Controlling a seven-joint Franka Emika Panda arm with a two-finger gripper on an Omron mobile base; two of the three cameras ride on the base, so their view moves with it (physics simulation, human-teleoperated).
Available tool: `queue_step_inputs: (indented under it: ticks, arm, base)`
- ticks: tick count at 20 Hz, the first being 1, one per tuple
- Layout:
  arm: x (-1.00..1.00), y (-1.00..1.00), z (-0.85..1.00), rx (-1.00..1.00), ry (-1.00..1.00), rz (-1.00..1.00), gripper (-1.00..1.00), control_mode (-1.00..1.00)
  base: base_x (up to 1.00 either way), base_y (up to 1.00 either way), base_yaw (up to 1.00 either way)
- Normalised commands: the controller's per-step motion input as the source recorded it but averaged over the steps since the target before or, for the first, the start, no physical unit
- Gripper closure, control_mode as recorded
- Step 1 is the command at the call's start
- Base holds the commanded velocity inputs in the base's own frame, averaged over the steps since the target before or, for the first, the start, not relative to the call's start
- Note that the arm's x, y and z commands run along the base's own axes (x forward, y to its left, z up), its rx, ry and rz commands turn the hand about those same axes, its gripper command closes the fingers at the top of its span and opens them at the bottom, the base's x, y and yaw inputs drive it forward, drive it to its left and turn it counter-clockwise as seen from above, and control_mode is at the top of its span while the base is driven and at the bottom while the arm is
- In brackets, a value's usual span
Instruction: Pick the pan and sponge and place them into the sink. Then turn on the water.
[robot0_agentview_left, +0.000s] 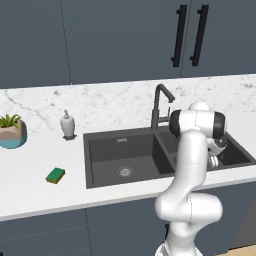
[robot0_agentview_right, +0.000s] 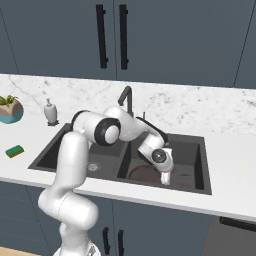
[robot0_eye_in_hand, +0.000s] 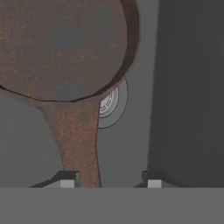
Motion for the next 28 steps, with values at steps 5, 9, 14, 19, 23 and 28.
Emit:
queue_step_inputs:
  ticks: [5,9,14,19,23,28]
  arm:
    - [0.0,0.07,0.0,0.0,0.0,0.03,-1.0,-1.0]
    - [-0.06,0.02,0.17,0.0,0.0,0.01,-1.0,-1.0]
    - [-0.29,0.0,0.83,0.0,-0.08,0.0,-1.0,-1.0]
    - [-0.57,0.0,0.92,0.0,-0.07,0.0,-1.0,-1.0]
    - [-0.76,0.0,0.77,0.0,-0.01,0.0,-1.0,-1.0]
    - [-0.75,0.01,0.89,0.0,-0.07,0.01,-1.0,-1.0]
  base:
    - [0.0,0.0,0.0]
    - [0.0,0.0,0.0]
    - [0.0,0.0,0.0]
    - [0.0,0.0,0.0]
    - [0.0,0.0,0.0]
    - [0.0,0.0,0.0]
